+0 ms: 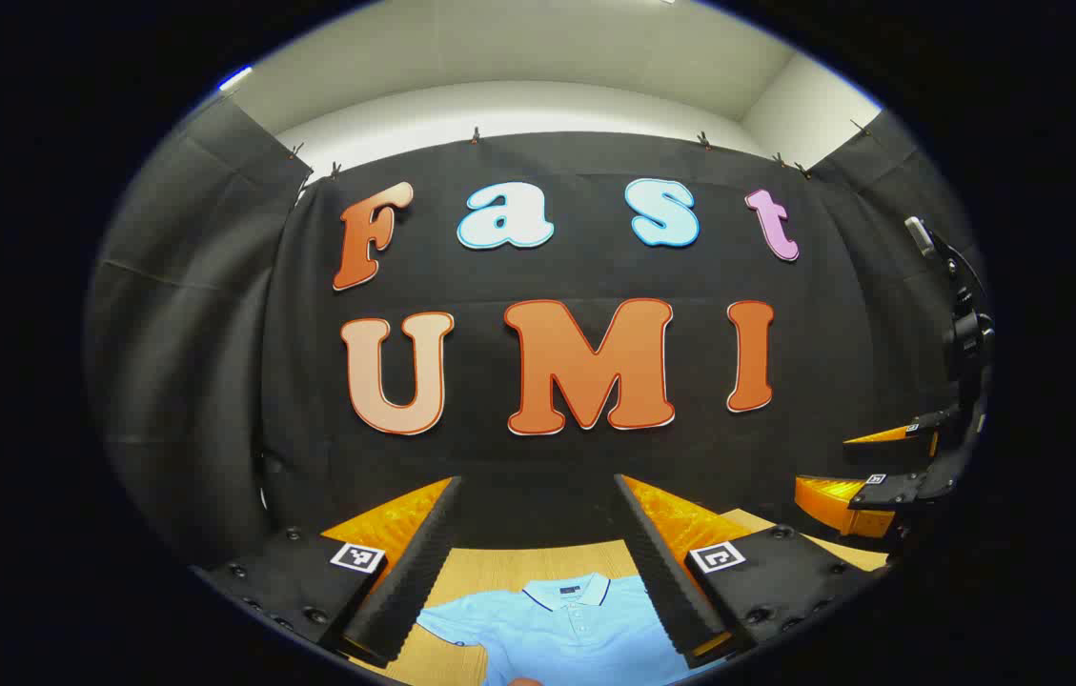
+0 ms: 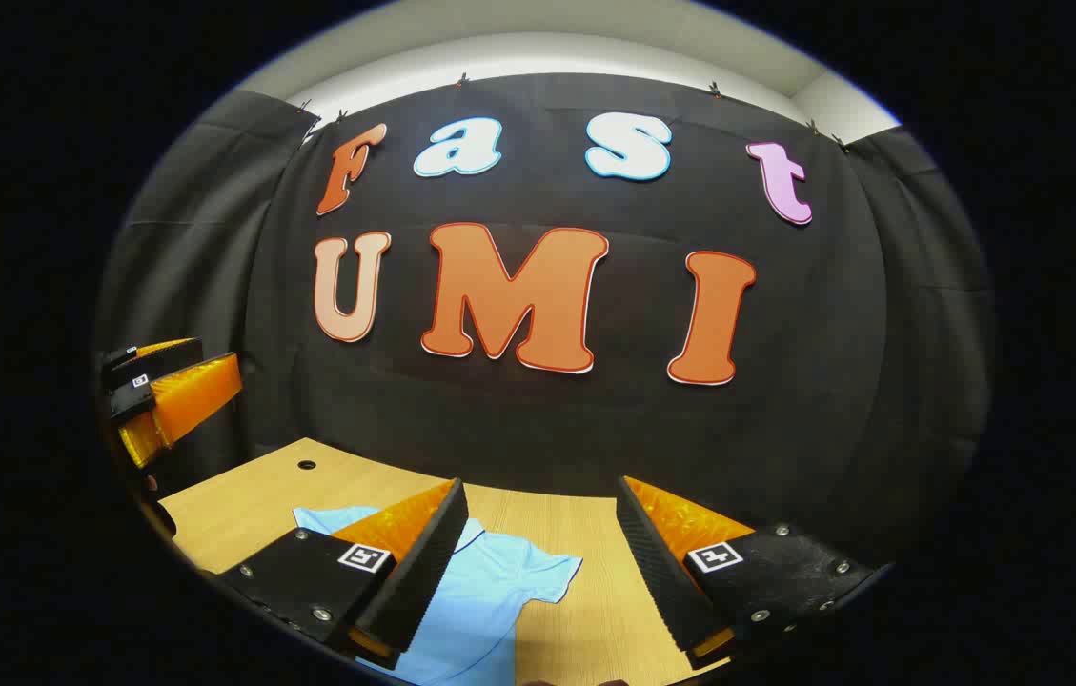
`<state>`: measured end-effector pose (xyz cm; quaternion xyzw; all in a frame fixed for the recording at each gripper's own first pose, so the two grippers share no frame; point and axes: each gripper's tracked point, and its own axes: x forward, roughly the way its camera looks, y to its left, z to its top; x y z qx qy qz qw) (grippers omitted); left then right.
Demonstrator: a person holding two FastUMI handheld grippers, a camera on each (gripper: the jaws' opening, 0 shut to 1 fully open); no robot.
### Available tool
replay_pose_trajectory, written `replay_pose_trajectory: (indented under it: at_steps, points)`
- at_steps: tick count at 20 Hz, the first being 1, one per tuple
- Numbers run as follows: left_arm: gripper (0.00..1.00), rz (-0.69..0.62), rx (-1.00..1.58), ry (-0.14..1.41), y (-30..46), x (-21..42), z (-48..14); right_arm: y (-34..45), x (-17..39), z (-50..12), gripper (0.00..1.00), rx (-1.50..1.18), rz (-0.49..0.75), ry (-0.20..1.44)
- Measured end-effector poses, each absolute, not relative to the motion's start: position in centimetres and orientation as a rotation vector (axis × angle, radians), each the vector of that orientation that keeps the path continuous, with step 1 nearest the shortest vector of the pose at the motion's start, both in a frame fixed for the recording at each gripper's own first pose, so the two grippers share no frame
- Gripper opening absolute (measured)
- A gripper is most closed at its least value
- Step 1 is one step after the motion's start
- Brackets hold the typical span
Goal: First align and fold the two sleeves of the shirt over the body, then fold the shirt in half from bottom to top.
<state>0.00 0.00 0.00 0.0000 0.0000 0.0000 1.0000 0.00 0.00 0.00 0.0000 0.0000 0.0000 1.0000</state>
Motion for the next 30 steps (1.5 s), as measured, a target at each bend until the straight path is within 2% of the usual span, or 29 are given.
replay_pose_trajectory:
  at_steps: [15,26,30]
  points:
    - [1.0,-0.007,-0.007,-0.001,3.2,-1.1,-0.2,1.8,-1.4,-0.5,0.98,0.004,-0.047,0.026]
    - [1.0,-0.049,-0.015,-0.019,6.6,-2.4,0.5,2.0,-2.0,-2.1,0.97,-0.013,-0.151,0.106]
    - [1.0,-0.026,-0.017,-0.024,7.5,-2.6,0.7,2.1,-0.9,-3.0,0.98,0.003,-0.125,0.157]
